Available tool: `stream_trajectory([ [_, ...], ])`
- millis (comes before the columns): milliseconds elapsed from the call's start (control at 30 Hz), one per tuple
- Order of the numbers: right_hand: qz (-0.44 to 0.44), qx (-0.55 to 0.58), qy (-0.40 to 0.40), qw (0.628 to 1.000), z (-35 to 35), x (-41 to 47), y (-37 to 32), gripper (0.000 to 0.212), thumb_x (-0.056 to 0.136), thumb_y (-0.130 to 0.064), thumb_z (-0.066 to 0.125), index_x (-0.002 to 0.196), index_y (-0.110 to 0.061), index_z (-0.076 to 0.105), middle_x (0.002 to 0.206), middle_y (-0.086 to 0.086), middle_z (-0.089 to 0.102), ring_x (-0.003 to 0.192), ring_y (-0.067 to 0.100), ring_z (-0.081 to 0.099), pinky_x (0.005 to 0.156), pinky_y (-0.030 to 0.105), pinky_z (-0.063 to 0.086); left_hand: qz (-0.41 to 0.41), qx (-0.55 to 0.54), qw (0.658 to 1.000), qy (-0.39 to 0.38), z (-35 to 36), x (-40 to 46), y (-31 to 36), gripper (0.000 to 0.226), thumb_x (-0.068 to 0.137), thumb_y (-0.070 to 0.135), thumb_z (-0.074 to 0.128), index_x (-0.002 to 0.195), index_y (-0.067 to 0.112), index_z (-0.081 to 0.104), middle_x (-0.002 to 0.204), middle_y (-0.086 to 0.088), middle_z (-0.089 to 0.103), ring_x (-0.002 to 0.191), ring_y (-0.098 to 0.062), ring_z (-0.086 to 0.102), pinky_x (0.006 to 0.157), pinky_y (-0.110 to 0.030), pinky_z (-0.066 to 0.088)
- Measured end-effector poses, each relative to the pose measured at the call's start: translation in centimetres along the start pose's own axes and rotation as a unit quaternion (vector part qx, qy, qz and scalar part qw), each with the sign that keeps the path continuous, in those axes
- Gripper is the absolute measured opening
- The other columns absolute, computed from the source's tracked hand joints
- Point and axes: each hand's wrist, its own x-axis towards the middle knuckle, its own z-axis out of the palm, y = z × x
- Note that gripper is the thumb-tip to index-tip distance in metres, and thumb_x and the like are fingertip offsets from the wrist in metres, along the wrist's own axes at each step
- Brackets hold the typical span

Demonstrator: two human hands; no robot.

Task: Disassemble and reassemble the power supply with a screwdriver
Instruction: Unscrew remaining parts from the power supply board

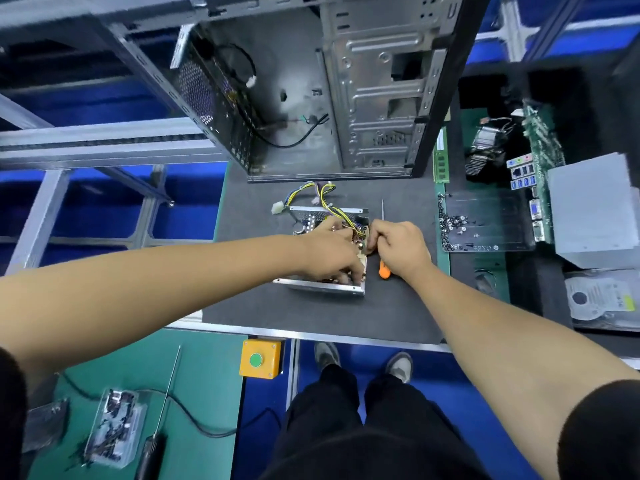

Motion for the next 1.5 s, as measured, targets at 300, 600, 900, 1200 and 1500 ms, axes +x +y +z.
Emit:
stream_trajectory([
  [300,-0.017,-0.020,-0.001,1.000,0.3,0.1,0.2,0.027,0.067,-0.009,0.040,0.073,-0.020,0.065,0.071,-0.010,0.072,0.073,0.025,0.068,0.071,0.036,0.053,0.004,-0.077,0.997,0.010,0.2,0.6,-0.6,0.022,0.103,0.034,0.053,0.113,0.044,0.069,0.085,0.017,0.063,0.101,-0.013,0.035,0.093,-0.041,0.021],
  [600,-0.038,-0.037,0.005,0.999,0.4,-0.1,0.4,0.030,0.065,-0.007,0.041,0.078,-0.020,0.065,0.075,-0.014,0.072,0.077,0.017,0.068,0.070,0.029,0.049,-0.027,-0.021,0.999,-0.031,-0.6,-0.3,0.6,0.030,0.108,0.039,0.040,0.130,0.041,0.060,0.098,0.010,0.051,0.124,-0.025,0.036,0.115,-0.051,0.006],
  [900,-0.050,-0.038,0.029,0.998,1.0,-0.1,1.2,0.027,0.069,-0.008,0.043,0.089,-0.019,0.057,0.084,-0.010,0.066,0.080,0.022,0.062,0.074,0.039,0.051,-0.025,-0.065,0.993,-0.090,0.5,-0.4,1.7,0.065,0.095,0.076,0.023,0.116,0.021,0.052,0.119,-0.017,0.061,0.145,-0.035,0.021,0.117,-0.060,-0.020],
  [1200,-0.041,-0.055,0.028,0.997,0.6,-0.1,1.1,0.034,0.066,-0.031,0.032,0.083,-0.019,0.059,0.076,-0.006,0.070,0.075,0.029,0.065,0.069,0.041,0.051,0.038,-0.012,0.996,0.082,2.5,-2.3,0.2,0.038,0.101,0.052,0.044,0.122,0.022,0.050,0.103,-0.004,0.064,0.122,-0.027,0.045,0.120,-0.058,-0.010],
  [1500,-0.064,-0.106,-0.100,0.987,-2.6,-1.5,0.1,0.037,0.069,-0.030,0.058,0.104,-0.018,0.055,0.090,-0.008,0.047,0.083,0.033,0.058,0.069,0.038,0.044,0.043,-0.232,0.970,0.064,-3.8,-3.2,-4.0,0.021,0.105,0.044,0.046,0.085,0.039,0.050,0.081,0.021,0.056,0.105,-0.007,0.049,0.115,-0.046,0.010],
])
